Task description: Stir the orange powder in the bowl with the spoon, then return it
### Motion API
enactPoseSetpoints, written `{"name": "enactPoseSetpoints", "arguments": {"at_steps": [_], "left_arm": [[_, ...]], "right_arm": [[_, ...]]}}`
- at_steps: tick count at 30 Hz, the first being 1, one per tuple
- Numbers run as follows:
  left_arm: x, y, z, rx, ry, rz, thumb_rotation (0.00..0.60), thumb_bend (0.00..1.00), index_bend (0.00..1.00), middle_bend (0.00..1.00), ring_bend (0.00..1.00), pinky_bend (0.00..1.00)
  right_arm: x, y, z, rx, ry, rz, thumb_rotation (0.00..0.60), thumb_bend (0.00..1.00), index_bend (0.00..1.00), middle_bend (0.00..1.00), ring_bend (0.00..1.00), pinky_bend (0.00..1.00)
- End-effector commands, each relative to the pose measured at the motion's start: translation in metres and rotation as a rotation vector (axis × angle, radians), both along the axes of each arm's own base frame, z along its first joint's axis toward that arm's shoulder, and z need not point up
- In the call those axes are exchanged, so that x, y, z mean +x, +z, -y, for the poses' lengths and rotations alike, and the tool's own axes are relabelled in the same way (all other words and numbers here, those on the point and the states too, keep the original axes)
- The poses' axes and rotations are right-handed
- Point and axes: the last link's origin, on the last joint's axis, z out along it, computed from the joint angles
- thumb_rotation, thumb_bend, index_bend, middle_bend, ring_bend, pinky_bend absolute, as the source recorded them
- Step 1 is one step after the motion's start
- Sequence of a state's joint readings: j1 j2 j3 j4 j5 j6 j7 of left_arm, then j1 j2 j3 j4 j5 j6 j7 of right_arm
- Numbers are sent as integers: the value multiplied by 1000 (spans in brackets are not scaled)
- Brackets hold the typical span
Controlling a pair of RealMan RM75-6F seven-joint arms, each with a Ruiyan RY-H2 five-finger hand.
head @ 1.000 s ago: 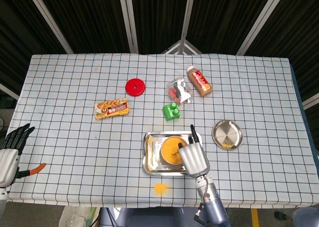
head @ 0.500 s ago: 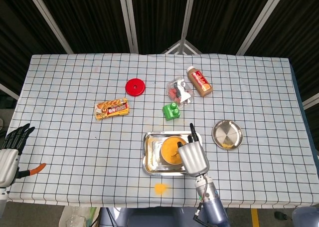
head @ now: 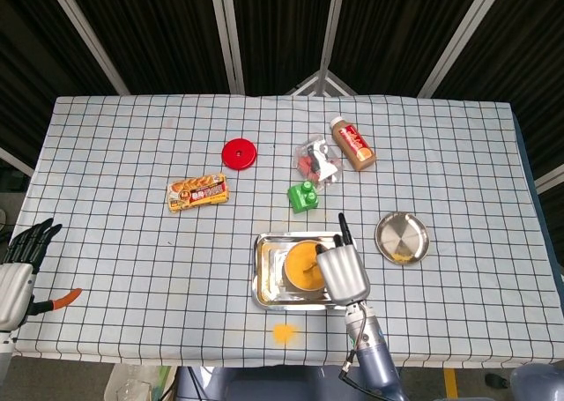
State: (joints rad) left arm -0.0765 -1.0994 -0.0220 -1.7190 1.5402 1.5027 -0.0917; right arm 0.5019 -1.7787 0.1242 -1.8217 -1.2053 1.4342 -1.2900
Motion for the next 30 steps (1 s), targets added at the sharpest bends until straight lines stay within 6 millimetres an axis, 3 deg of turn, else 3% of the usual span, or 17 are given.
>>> {"name": "enactPoseSetpoints", "arguments": {"at_steps": [1,10,17,30], "left_arm": [[0,0,0,-1,1,2,600,0,27,0,0,0],[0,0,-1,-2,3,5,600,0,27,0,0,0],[0,0,0,-3,2,3,600,0,27,0,0,0],[0,-1,1,-2,1,0,600,0,27,0,0,0]], "right_arm": [[2,0,5,-14,-2,19,600,761,908,778,412,0],[5,0,9,-22,4,39,600,762,908,778,412,0],[6,7,-1,-16,33,23,600,761,909,784,412,0],[-9,16,-18,14,20,-13,600,761,909,785,412,0]]}}
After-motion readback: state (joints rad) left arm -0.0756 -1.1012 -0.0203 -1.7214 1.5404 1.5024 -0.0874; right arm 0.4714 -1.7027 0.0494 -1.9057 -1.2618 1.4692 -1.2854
